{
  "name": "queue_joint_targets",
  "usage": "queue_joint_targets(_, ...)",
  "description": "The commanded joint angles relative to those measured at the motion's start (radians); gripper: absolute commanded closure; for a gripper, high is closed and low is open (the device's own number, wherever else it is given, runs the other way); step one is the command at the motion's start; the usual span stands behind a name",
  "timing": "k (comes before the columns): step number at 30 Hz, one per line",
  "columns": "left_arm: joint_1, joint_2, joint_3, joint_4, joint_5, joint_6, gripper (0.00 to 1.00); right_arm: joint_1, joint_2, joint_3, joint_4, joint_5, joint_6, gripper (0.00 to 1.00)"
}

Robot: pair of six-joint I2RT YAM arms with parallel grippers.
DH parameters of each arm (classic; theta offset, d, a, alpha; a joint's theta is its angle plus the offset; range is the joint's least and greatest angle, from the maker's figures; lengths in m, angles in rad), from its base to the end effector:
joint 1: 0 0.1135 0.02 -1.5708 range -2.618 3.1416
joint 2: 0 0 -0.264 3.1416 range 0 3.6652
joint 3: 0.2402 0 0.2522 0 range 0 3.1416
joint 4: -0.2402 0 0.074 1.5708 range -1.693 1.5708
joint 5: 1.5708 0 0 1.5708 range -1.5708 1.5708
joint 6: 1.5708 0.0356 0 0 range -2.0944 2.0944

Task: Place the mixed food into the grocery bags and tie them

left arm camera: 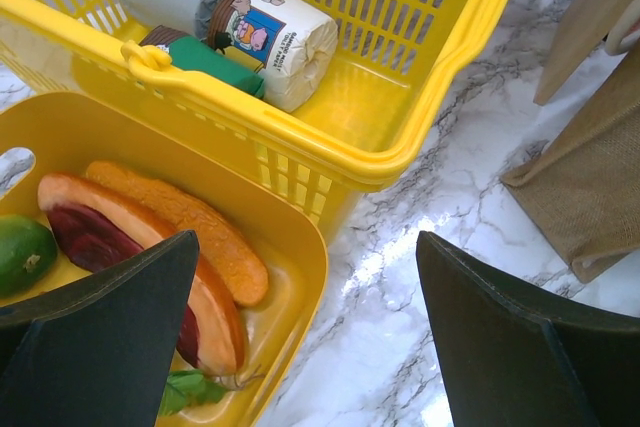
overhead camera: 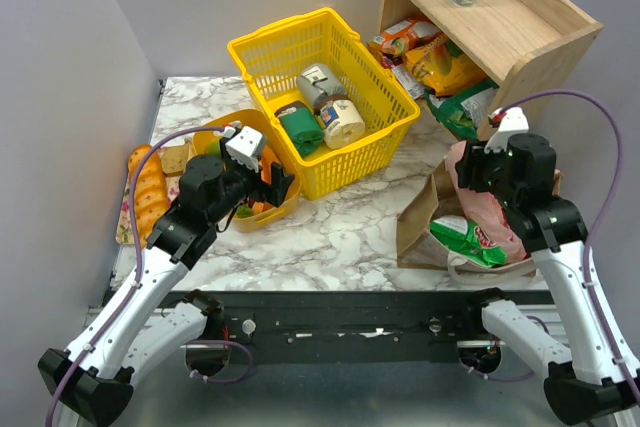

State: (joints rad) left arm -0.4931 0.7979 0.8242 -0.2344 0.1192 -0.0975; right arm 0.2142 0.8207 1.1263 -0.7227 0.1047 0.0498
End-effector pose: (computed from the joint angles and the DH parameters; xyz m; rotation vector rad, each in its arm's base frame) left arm 0.1618 -0.0918 0.3463 0.4407 1.7539 -0.5294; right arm 0.1528 0.0294 0.3932 -0.0955 1.9838 0.0669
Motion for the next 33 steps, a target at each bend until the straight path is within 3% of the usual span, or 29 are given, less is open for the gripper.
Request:
queue_joint_targets(1, -0.005, -0.003, 0.004, -0.013, -0.018, 0.01, 0.02, -0.003, -0.015, -0.106, 0.118, 0.088, 0.044, 0.49)
queue_joint_targets(2, -0.005, -0.005, 0.003, -0.013, -0.016, 0.009, 0.02, -0.003, -0.021, -0.131, 0.117, 0.108, 0.062, 0.55)
queue_joint_targets(3, -0.005, -0.005, 0.003, -0.013, -0.016, 0.01, 0.02, -0.003, -0.031, -0.166, 0.092, 0.124, 0.102, 0.71)
queue_joint_targets(4, -0.005, -0.008, 0.003, -0.014, -0.018, 0.009, 0.02, -0.004, -0.046, -0.189, 0.082, 0.13, 0.126, 0.8)
queue_joint_targets(6, -0.005, -0.011, 0.003, -0.013, -0.016, 0.01, 0.02, -0.003, -0.107, -0.23, 0.06, 0.15, 0.213, 0.91)
queue_joint_targets(10, -0.005, -0.017, 0.003, -0.01, -0.01, 0.007, 0.02, -0.004, -0.205, -0.321, 0.019, 0.17, 0.262, 0.94)
queue_joint_targets(16, -0.005, -0.014, 0.006, -0.011, 0.007, -0.007, 0.01, -0.003, -0.196, -0.313, -0.03, 0.184, 0.331, 0.93)
queue_joint_targets(17, -0.007, -0.014, 0.004, -0.014, 0.005, -0.007, 0.01, -0.003, -0.187, -0.31, -0.034, 0.187, 0.331, 0.91)
queue_joint_targets(20, -0.007, -0.023, 0.007, -0.016, -0.006, -0.01, 0.01, -0.003, -0.172, -0.292, -0.046, 0.19, 0.329, 0.59)
queue_joint_targets(21, -0.007, -0.025, 0.006, -0.016, -0.012, -0.013, 0.01, -0.004, -0.175, -0.28, -0.047, 0.179, 0.322, 0.39)
queue_joint_targets(24, -0.007, -0.026, 0.009, -0.02, -0.024, -0.018, 0.01, -0.004, -0.202, -0.266, -0.037, 0.171, 0.259, 0.2)
queue_joint_targets(33, 0.045, -0.006, 0.035, -0.039, -0.092, -0.031, 0.01, -0.004, -0.281, -0.182, 0.045, 0.177, 0.125, 0.0)
